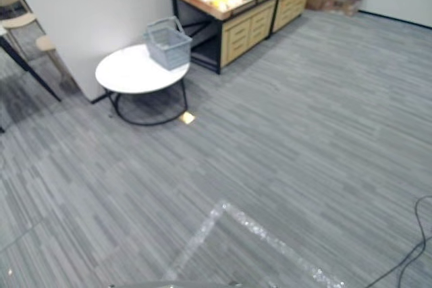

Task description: Pick vegetable in the basket

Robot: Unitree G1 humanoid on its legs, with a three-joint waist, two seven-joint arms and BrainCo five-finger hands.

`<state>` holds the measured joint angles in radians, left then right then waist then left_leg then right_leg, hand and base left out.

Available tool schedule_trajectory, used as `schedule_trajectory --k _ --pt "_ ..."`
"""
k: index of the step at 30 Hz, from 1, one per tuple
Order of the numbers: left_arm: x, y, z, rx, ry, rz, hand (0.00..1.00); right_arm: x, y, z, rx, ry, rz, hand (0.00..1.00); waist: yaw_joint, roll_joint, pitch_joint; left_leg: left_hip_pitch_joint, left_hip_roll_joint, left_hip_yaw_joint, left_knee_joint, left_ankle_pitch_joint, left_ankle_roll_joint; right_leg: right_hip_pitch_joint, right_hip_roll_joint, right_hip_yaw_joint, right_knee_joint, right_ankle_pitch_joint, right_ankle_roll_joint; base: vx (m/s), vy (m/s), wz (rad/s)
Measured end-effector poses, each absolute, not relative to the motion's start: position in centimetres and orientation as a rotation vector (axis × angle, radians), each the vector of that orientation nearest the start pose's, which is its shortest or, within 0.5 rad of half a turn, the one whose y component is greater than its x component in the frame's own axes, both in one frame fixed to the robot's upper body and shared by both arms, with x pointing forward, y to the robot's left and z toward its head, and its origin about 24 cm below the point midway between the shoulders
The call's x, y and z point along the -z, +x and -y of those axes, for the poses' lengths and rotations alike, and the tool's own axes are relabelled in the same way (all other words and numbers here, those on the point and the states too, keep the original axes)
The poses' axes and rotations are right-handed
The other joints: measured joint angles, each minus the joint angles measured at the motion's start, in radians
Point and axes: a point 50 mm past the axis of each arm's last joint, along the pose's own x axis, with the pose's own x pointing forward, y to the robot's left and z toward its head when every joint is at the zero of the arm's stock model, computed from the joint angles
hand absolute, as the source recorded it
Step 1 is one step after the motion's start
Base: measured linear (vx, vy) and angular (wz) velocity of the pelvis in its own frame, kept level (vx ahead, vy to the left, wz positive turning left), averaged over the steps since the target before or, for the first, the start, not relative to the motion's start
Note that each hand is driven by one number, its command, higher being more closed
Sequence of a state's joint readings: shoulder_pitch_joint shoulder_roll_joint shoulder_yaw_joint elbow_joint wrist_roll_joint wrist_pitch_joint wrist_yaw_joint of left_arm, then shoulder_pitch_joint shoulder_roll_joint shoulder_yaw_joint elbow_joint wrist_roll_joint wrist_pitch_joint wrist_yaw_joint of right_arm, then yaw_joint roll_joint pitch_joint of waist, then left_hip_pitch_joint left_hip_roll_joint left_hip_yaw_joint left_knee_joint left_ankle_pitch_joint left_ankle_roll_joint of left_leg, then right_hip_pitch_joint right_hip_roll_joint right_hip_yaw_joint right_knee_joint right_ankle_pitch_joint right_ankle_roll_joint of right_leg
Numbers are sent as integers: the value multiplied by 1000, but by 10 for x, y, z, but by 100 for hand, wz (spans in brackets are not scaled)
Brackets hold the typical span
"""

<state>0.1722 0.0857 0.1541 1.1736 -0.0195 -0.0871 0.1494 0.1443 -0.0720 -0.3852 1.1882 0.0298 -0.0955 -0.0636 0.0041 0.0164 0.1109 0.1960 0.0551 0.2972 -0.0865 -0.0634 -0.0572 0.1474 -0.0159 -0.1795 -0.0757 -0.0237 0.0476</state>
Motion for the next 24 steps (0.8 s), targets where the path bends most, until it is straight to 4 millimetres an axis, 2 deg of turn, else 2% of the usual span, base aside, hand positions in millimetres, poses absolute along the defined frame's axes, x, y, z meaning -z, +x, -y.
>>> schedule_trajectory --k 10,21,23,24 --pt "171 33 -209 -367 60 -1249 0 170 36 221 493 114 -1204 0 1 -1 0 10 10 26 0 -10 -15 6 13 25 -14 1 0 9 -25 -7" --pt "171 41 -209 -329 73 -1236 0 170 39 221 519 183 -1181 0 1 -1 18 13 19 26 8 -16 -24 15 21 27 -25 0 -1 -24 -44 -1" --pt "171 44 -209 -331 68 -1228 0 169 44 222 522 191 -1169 0 0 1 26 -5 25 32 24 -22 -31 -16 22 33 11 -13 -19 -35 -39 -10" --pt "170 46 -210 -331 68 -1224 0 168 49 222 521 196 -1157 0 1 11 36 -15 31 45 35 -23 -33 -44 23 40 57 -33 -26 -37 -38 -18"
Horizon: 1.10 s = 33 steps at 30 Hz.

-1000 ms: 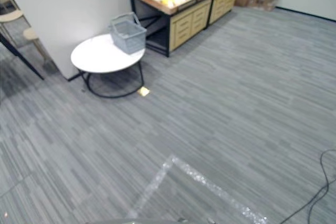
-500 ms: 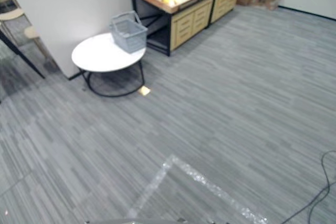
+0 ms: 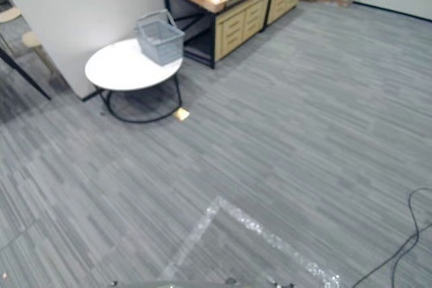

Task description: Pick vegetable in the basket

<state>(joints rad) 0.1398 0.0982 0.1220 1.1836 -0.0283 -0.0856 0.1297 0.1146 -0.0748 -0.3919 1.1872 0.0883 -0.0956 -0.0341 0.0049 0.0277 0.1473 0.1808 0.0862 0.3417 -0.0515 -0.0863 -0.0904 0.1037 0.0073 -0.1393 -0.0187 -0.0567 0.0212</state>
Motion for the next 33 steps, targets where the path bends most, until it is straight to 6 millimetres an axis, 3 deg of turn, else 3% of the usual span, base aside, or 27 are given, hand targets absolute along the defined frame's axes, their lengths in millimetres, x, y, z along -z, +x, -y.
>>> schedule_trajectory --k 4,5,7,8,10,13,14,15,18,20,21,22,24,25,26,28,29,31,32,33 --pt "167 58 -219 -342 84 -1190 0 168 61 217 498 202 -1135 0 1 -39 48 -87 28 6 184 -39 -37 -71 -15 9 134 -86 -18 -35 -91 -2" --pt "166 61 -223 -365 73 -1174 0 169 61 214 490 206 -1138 0 2 -55 53 -159 48 3 339 -46 -41 -76 -25 7 153 -102 -35 -2 -126 9" --pt "164 66 -221 -390 37 -1145 0 168 60 217 501 207 -1137 0 1 -45 68 -281 105 -26 614 -37 -24 -57 -21 -7 162 -116 -44 19 -145 18" --pt "165 66 -219 -415 1 -1142 0 168 59 219 502 199 -1139 0 -1 -28 79 -345 139 -56 763 -2 12 -29 -10 -21 164 -128 -51 62 -49 26" --pt "165 66 -215 -436 -39 -1136 0 167 58 221 481 169 -1140 0 2 -16 85 -416 151 -87 901 8 24 7 -14 -26 173 -152 -57 112 8 20" --pt "166 64 -213 -446 -65 -1142 0 164 75 222 467 165 -1099 0 9 -20 88 -483 118 -77 756 -24 13 16 -47 -12 177 -165 -53 157 47 -4" --pt "166 64 -212 -441 -64 -1144 0 163 83 222 462 166 -1079 0 18 -19 89 -488 101 -75 608 -13 14 17 -59 1 177 -175 -42 265 132 -32" --pt "167 61 -211 -442 -68 -1150 0 160 90 223 458 165 -1054 0 27 -15 89 -482 96 -73 428 37 10 20 -64 15 171 -184 -29 229 117 -33" --pt "169 51 -207 -487 -110 -1170 0 155 106 220 398 118 -993 0 27 4 85 -486 124 -69 136 119 2 42 -64 46 161 -233 19 354 252 -32" --pt "170 47 -204 -502 -128 -1181 0 154 108 220 392 111 -990 0 30 22 81 -494 146 -62 113 128 4 68 -66 70 159 -265 40 425 335 -36" --pt "171 43 -206 -507 -126 -1198 0 155 109 219 392 117 -995 0 33 14 80 -491 133 -54 146 228 21 100 -102 84 151 -293 58 663 460 -44" --pt "170 40 -214 -510 -102 -1199 0 159 104 211 383 141 -1022 0 37 -24 53 -498 88 -41 193 224 53 109 -154 97 146 -289 55 675 427 -31" --pt "167 47 -222 -512 -76 -1179 0 161 104 199 363 169 -1035 0 30 -61 22 -524 32 -25 246 151 83 53 -210 120 218 -231 49 561 298 2" --pt "167 50 -223 -497 -61 -1175 0 163 101 198 366 176 -1048 0 25 -66 18 -512 7 -20 275 123 118 27 -230 148 307 -187 48 451 239 20" --pt "167 53 -224 -484 -52 -1173 0 163 99 199 378 184 -1055 0 23 -66 18 -497 -2 -19 285 103 120 6 -239 150 381 -159 62 558 269 14" --pt "167 54 -225 -460 -28 -1181 0 163 97 204 410 197 -1052 0 19 -69 20 -407 -21 -18 279 34 123 -93 -261 151 668 23 103 620 295 6" --pt "166 55 -227 -420 13 -1181 0 162 98 206 413 195 -1040 0 9 -70 26 -290 -36 -17 248 -10 127 -191 -291 137 948 154 152 463 213 9" --pt "165 59 -229 -405 28 -1172 0 161 99 207 403 195 -1031 0 -8 -78 23 -216 -45 -20 223 -23 134 -253 -304 107 1085 123 135 447 147 15" --pt "163 69 -230 -402 31 -1146 0 160 102 210 411 202 -1013 0 -18 -75 25 -110 -51 -22 163 -30 136 -338 -304 49 1161 42 117 525 83 16" --pt "163 73 -230 -400 29 -1138 0 160 101 211 425 210 -1010 0 -23 -73 26 -80 -53 -21 145 -30 136 -361 -304 25 1151 10 110 511 52 15"
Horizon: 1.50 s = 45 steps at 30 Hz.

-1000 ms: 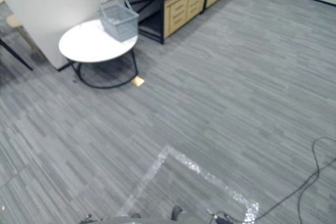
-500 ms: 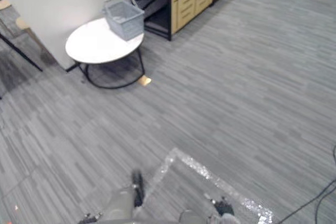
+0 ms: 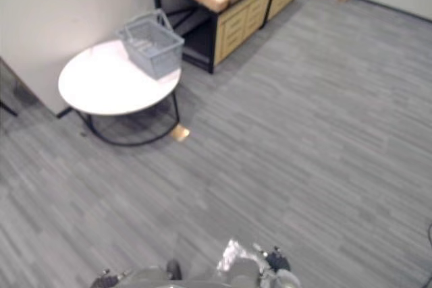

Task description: Pick vegetable in the basket

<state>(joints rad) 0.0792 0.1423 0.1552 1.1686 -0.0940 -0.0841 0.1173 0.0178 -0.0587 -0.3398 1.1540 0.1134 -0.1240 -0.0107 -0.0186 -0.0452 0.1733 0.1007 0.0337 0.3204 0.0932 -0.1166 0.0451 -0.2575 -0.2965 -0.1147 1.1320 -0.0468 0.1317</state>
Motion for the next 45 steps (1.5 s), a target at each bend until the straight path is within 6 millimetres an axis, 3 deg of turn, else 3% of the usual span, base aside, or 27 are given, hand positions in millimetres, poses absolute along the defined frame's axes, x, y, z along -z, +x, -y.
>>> schedule_trajectory --k 3,6,8,9,10,11,13,16,18,20,21,23,26,27,28,29,30,31,33,34,37,38,39,40,41,42,45 --pt "159 96 -220 -411 -22 -1067 0 161 90 217 484 241 -1023 0 -8 9 6 98 -5 -1 -62 -15 -19 -85 -1 -110 -204 -73 -44 316 -57 20" --pt "157 115 -196 -397 -105 -1021 0 163 80 216 493 243 -1047 0 -8 15 21 153 4 -4 -91 -67 -68 -107 5 -137 -536 -63 -43 437 -254 22" --pt "157 118 -193 -419 -145 -1012 0 163 77 217 501 245 -1050 0 -7 25 25 187 32 -5 -91 -116 -118 -98 34 -108 -799 6 -42 416 -305 -7" --pt "158 119 -188 -440 -187 -1011 0 163 77 215 501 249 -1049 0 -8 36 34 219 69 -5 -96 -145 -151 -78 59 -103 -851 142 -47 533 -321 -18" --pt "159 121 -176 -444 -244 -1015 0 161 77 225 520 230 -1037 0 -4 86 46 236 105 4 -101 -147 -159 -79 108 -122 -794 64 -59 626 -366 -13" --pt "159 123 -172 -436 -259 -1013 0 161 78 224 516 232 -1031 0 -4 87 46 236 102 -3 -85 -125 -159 -99 105 -115 -738 22 -69 588 -355 -6" --pt "159 124 -169 -449 -294 -1002 0 162 75 220 511 242 -1041 0 -6 56 45 290 119 -7 -55 -65 -159 -96 98 -118 -570 -141 -84 445 -318 3" --pt "161 118 -167 -461 -318 -1020 0 163 68 222 525 242 -1056 0 -8 82 21 267 173 -38 86 -31 -145 -24 125 -150 -566 -206 -87 414 -237 13" --pt "161 117 -171 -475 -332 -1015 0 163 64 226 531 240 -1063 0 -10 102 6 86 248 -164 463 69 -227 70 139 -208 -611 -232 -108 500 -227 48" --pt "159 120 -175 -493 -340 -996 0 162 66 228 505 205 -1064 0 -3 104 15 -94 295 -213 813 208 -248 169 150 -237 -667 -257 -120 474 -87 43" --pt "158 120 -179 -500 -331 -988 0 161 68 230 484 175 -1068 0 7 105 19 -168 307 -186 972 178 -226 249 154 -237 -718 -258 -122 406 -8 12" --pt "158 119 -185 -503 -307 -990 0 160 73 230 449 146 -1064 0 23 96 21 -243 303 -108 1025 96 -195 369 150 -237 -822 -245 -100 408 37 -19" --pt "156 121 -192 -485 -257 -981 0 158 91 223 414 145 -1027 0 39 74 24 -356 287 32 813 -17 -145 480 116 -232 -931 -218 -51 371 105 -23" --pt "156 120 -193 -472 -229 -987 0 158 95 219 408 155 -1019 0 49 66 26 -362 249 89 601 -9 -123 517 92 -236 -956 -212 -38 583 297 -21" --pt "157 117 -192 -478 -225 -990 0 156 99 215 395 157 -1000 0 52 72 23 -354 211 131 345 56 -76 554 82 -239 -973 -217 -30 595 344 -12" --pt "158 115 -190 -480 -225 -994 0 156 101 212 386 158 -993 0 52 77 20 -347 197 141 234 97 -65 570 82 -240 -980 -227 -13 600 409 -19" --pt "155 117 -196 -509 -242 -967 0 157 104 202 359 165 -994 0 66 67 19 -352 165 136 175 177 9 600 65 -221 -984 -259 28 508 328 26" --pt "151 124 -204 -521 -221 -932 0 158 107 186 308 178 -992 0 47 16 -2 -373 126 155 185 144 5 597 41 -199 -992 -234 -18 486 312 33" --pt "151 124 -205 -524 -222 -926 0 157 115 179 284 183 -976 0 61 6 -9 -393 120 165 210 99 -2 568 35 -140 -992 -154 -51 404 279 16" --pt "154 117 -207 -551 -241 -953 0 156 119 180 298 195 -967 0 77 7 -10 -378 117 170 227 67 6 568 32 -72 -997 -56 -42 453 320 -13" --pt "156 109 -210 -537 -210 -988 0 160 108 185 353 224 -998 0 78 -10 -42 -320 59 168 190 32 26 532 1 23 -894 60 -19 431 267 10" --pt "157 107 -212 -510 -175 -1006 0 162 102 188 366 225 -1023 0 72 -23 -43 -264 21 154 147 8 17 461 -24 60 -710 125 14 443 237 33" --pt "159 105 -211 -477 -146 -1029 0 165 91 190 377 224 -1059 0 54 -29 -43 -205 -5 141 111 -11 14 376 -41 88 -505 248 35 430 215 35" --pt "159 104 -213 -465 -126 -1039 0 166 89 189 390 243 -1065 0 48 -27 -39 -176 -15 135 100 -22 12 321 -43 103 -374 261 48 410 148 32" --pt "159 103 -215 -437 -88 -1058 0 165 92 194 403 241 -1051 0 35 -34 -37 -113 -30 122 85 -44 6 222 -41 99 -155 227 34 281 70 31" --pt "161 100 -212 -400 -59 -1082 0 164 91 200 407 221 -1049 0 18 -28 -35 -48 -39 100 62 -59 -1 160 -23 66 -34 132 25 346 80 36" --pt "162 102 -206 -362 -40 -1094 0 164 85 209 443 214 -1057 0 18 -19 -34 44 -49 50 19 -65 -11 25 -10 -54 -76 -81 -2 404 50 61"
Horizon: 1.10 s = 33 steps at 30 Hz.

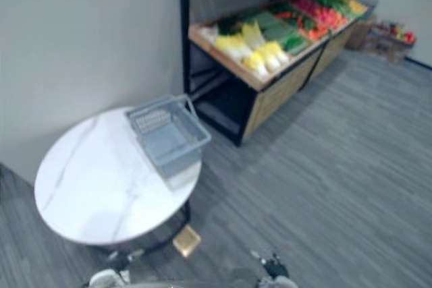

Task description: Pick vegetable in the basket

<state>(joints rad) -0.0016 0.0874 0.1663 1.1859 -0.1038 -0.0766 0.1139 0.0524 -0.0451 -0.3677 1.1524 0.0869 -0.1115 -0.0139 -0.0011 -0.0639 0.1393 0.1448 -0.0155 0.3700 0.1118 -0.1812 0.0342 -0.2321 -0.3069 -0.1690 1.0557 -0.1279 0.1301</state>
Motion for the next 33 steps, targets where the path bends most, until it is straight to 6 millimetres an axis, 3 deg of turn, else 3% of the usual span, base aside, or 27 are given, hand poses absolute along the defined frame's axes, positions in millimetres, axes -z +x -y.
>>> schedule_trajectory --k 2,4,5,6,7,8,9,10,12,14,16,19,20,23,26,29,32,33 --pt "162 104 -205 -375 -54 -1087 0 165 78 211 463 223 -1068 0 -1 4 3 25 -2 -36 -17 1 -3 -33 4 -20 -136 -30 -14 316 -56 76" --pt "162 104 -201 -411 -91 -1080 0 165 71 214 476 214 -1079 0 1 23 11 58 17 -111 -43 -8 -39 -34 24 1 -449 -30 -19 402 -192 93" --pt "162 104 -200 -419 -100 -1078 0 165 71 215 477 212 -1079 0 2 28 14 61 25 -125 -43 -13 -48 -27 31 16 -526 -22 -17 392 -293 81" --pt "162 104 -200 -443 -122 -1075 0 165 70 216 477 209 -1080 0 5 33 17 66 43 -156 -44 -23 -74 -9 36 46 -694 16 -13 443 -449 81" --pt "162 100 -204 -499 -164 -1068 0 166 68 214 468 201 -1091 0 12 26 14 72 63 -193 -40 -45 -113 15 32 87 -854 94 -12 434 -483 82" --pt "162 98 -205 -517 -175 -1065 0 166 65 212 462 199 -1098 0 15 20 10 75 70 -203 -39 -56 -131 16 26 95 -863 147 13 432 -535 75" --pt "164 92 -199 -534 -206 -1080 0 166 62 218 454 171 -1107 0 20 37 13 86 115 -220 -45 -62 -156 19 48 50 -816 166 24 362 -447 77" --pt "166 90 -194 -539 -229 -1087 0 164 64 224 450 148 -1102 0 21 68 -1 84 146 -203 -54 -13 -176 21 60 2 -783 124 6 367 -445 77" --pt "167 86 -185 -535 -249 -1101 0 164 63 228 444 125 -1110 0 20 81 -5 97 169 -181 -95 71 -202 36 67 -37 -749 89 -16 270 -332 68" --pt "168 80 -189 -588 -282 -1105 0 163 69 230 421 106 -1106 0 27 88 -7 103 200 -187 -117 159 -201 83 87 -92 -762 63 -43 285 -374 55" --pt "169 77 -190 -610 -297 -1106 0 162 77 228 398 97 -1091 0 29 86 -6 83 218 -191 -76 202 -197 135 99 -132 -798 56 -56 183 -308 50" --pt "167 81 -192 -595 -279 -1096 0 161 81 227 384 89 -1082 0 25 77 -2 6 224 -178 40 257 -190 218 72 -220 -849 50 -63 74 -192 82" --pt "167 83 -191 -572 -259 -1094 0 161 83 227 384 89 -1077 0 25 74 -3 -15 223 -130 50 287 -189 236 59 -245 -868 51 -63 11 -72 79" --pt "167 83 -193 -570 -238 -1095 0 158 94 228 385 82 -1043 0 18 83 -1 -23 241 12 -2 293 -180 231 63 -287 -886 48 -64 -8 -9 49" --pt "166 83 -195 -572 -220 -1099 0 156 101 228 393 79 -1022 0 8 81 0 -20 241 30 -99 292 -179 201 100 -278 -910 49 -51 -13 34 23" --pt "166 83 -196 -545 -186 -1106 0 150 105 245 423 32 -1002 0 -8 83 2 -15 240 43 -137 254 -184 201 124 -257 -954 88 -36 -20 71 4" --pt "166 84 -196 -494 -127 -1114 0 105 152 290 407 -213 -763 0 -26 101 9 0 237 97 -157 178 -192 186 142 -212 -988 142 -33 -31 152 -46" --pt "166 86 -196 -450 -77 -1111 0 72 179 306 369 -392 -613 0 -26 103 8 -4 224 118 -164 158 -191 157 144 -179 -991 161 -30 -62 131 -62"
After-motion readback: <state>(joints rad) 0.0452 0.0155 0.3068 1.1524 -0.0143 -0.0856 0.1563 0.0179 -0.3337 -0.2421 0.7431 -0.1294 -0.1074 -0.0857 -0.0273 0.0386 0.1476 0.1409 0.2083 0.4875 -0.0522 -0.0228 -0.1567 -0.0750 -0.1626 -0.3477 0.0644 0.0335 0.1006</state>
